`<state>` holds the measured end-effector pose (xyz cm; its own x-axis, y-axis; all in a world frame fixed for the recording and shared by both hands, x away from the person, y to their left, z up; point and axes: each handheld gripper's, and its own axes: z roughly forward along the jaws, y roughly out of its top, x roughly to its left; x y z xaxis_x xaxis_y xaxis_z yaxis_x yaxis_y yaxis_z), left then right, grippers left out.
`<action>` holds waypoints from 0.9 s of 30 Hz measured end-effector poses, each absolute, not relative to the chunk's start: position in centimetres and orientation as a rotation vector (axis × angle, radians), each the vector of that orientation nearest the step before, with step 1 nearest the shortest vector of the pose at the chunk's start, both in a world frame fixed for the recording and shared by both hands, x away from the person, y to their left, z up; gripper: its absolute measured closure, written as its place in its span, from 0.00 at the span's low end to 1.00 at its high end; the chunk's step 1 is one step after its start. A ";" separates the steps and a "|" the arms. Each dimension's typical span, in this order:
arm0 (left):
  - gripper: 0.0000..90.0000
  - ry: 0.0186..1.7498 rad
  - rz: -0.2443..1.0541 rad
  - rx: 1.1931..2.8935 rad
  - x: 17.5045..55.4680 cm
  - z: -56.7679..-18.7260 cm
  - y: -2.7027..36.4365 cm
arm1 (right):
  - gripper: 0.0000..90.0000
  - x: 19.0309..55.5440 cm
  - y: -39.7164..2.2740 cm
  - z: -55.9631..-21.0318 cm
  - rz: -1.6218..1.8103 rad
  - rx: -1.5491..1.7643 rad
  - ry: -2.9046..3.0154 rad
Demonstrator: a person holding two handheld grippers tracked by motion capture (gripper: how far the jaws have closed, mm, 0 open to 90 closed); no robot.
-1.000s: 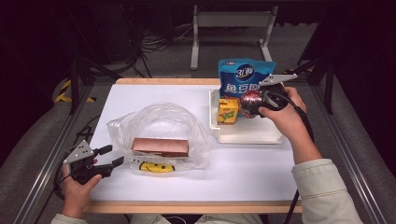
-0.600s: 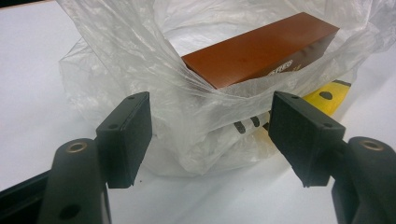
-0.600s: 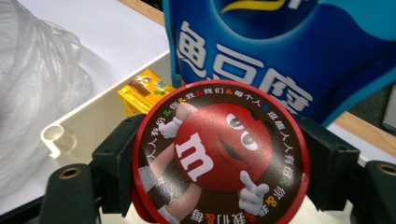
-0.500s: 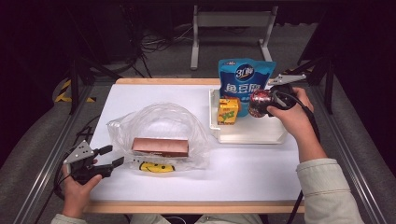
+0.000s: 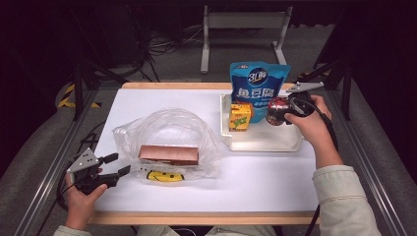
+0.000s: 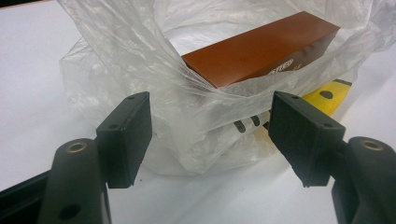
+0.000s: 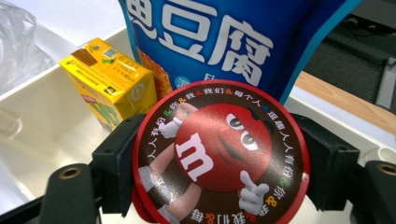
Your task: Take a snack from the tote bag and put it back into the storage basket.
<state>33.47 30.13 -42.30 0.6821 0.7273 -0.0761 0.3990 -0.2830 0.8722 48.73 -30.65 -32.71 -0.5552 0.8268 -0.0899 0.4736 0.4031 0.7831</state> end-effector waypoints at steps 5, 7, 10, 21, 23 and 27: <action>0.34 0.882 0.419 1.912 33.5 -42.3 30.1 | 0.29 49.2 -30.8 -33.6 0.991 1.106 2.203; 0.34 0.882 0.418 1.911 33.5 -42.3 30.1 | 0.29 49.4 -30.8 -33.9 0.986 1.108 2.206; 0.34 0.883 0.417 1.911 33.5 -42.3 30.1 | 0.29 49.6 -30.8 -34.4 0.976 1.100 2.217; 0.34 0.884 0.418 1.914 33.4 -42.3 30.1 | 0.29 50.3 -30.8 -35.7 0.946 1.102 2.243; 0.34 0.884 0.418 1.915 33.4 -42.3 30.1 | 0.29 50.4 -30.8 -36.0 0.948 1.105 2.250; 0.34 0.885 0.416 1.916 33.4 -42.3 30.1 | 0.29 50.6 -31.0 -36.4 0.949 1.114 2.255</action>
<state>33.43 30.08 -42.33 0.6800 0.7291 -0.0774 0.4056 -0.2861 0.8681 50.57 -31.05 -36.36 -0.5730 0.8146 -0.0895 0.5056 0.4374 0.7437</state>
